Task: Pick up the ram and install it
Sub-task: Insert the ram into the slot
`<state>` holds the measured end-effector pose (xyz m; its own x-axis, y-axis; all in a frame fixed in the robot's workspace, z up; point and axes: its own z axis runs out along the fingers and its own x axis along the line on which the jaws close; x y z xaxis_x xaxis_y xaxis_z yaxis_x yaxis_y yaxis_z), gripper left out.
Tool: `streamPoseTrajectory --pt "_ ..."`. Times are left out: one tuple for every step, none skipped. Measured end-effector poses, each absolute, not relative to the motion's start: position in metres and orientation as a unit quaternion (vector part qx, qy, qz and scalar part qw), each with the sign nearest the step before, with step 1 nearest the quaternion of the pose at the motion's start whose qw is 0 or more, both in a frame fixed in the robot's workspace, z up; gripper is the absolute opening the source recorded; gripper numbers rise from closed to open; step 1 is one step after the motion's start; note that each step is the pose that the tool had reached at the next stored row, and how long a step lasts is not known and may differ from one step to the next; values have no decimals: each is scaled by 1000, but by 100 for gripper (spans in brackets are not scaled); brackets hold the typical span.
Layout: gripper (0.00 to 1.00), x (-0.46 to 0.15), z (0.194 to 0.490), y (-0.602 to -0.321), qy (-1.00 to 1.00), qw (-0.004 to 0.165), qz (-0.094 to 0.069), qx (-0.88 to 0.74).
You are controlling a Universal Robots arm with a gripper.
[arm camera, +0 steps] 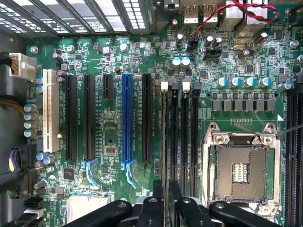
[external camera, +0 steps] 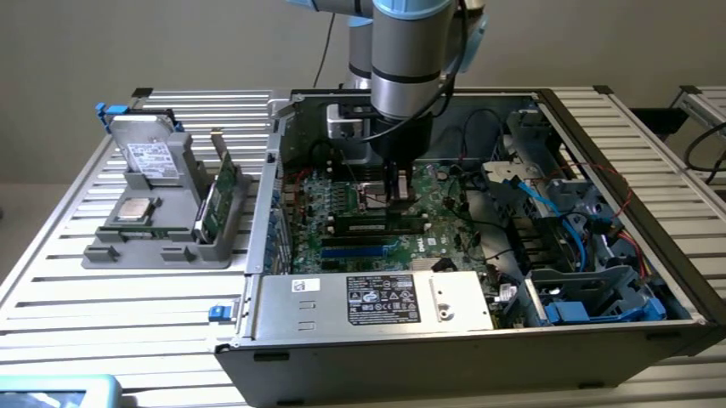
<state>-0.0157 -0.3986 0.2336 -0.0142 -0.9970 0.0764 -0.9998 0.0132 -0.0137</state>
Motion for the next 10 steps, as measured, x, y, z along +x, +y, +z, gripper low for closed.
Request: streamPoseTrajectory --pt "20 -15 235 -399 -711 22 32 702" --pt "20 -15 236 -399 -711 22 32 702" --pt "20 -14 237 -399 -711 22 32 702" --pt "20 -13 238 -399 -711 23 32 702" --pt "20 -12 239 -399 -711 23 31 702" --pt "20 -11 241 -399 -711 23 31 702" --pt "20 -10 241 -399 -711 23 31 702" --pt "20 -8 241 -399 -711 24 30 702" --pt "20 -7 241 -399 -711 24 30 702" --pt "20 -7 242 -399 -711 25 29 702"
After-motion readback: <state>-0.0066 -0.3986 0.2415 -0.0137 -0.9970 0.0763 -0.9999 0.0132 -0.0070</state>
